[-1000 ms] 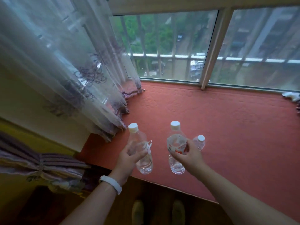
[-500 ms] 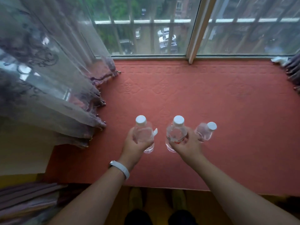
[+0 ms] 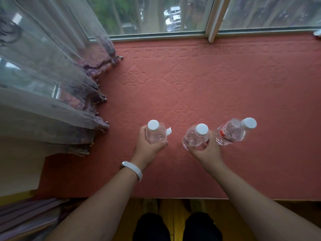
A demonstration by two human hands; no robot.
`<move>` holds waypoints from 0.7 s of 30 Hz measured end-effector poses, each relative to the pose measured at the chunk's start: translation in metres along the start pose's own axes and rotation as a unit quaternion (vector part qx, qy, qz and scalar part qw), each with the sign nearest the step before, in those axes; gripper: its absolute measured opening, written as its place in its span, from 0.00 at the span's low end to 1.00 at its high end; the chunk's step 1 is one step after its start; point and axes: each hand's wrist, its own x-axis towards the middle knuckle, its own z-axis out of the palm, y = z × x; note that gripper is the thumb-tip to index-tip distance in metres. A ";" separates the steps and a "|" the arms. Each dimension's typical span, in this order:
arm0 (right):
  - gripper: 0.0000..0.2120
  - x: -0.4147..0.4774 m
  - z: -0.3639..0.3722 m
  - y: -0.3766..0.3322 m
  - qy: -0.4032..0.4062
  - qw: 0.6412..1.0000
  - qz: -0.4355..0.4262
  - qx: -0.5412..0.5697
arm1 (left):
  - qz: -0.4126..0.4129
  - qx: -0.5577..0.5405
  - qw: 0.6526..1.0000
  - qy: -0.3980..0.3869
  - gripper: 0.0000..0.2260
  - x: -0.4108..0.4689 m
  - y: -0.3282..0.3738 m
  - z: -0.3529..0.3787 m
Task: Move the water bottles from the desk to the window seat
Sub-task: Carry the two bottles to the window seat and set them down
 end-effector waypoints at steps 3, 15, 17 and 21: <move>0.32 -0.001 0.002 -0.006 0.004 1.000 0.009 -0.009 | -0.008 0.010 1.000 -0.026 0.32 0.002 -0.001 0.000; 0.33 -0.041 -0.041 -0.067 -0.041 0.997 0.050 -0.052 | -0.093 0.078 0.991 -0.061 0.47 -0.058 0.065 -0.039; 0.25 -0.051 -0.052 -0.085 -0.036 0.996 0.058 -0.060 | -0.093 0.076 0.991 -0.052 0.36 -0.073 0.081 -0.050; 0.12 -0.074 -0.074 -0.128 -0.032 0.994 0.068 -0.085 | -0.049 0.091 0.991 -0.079 0.14 -0.091 0.118 -0.072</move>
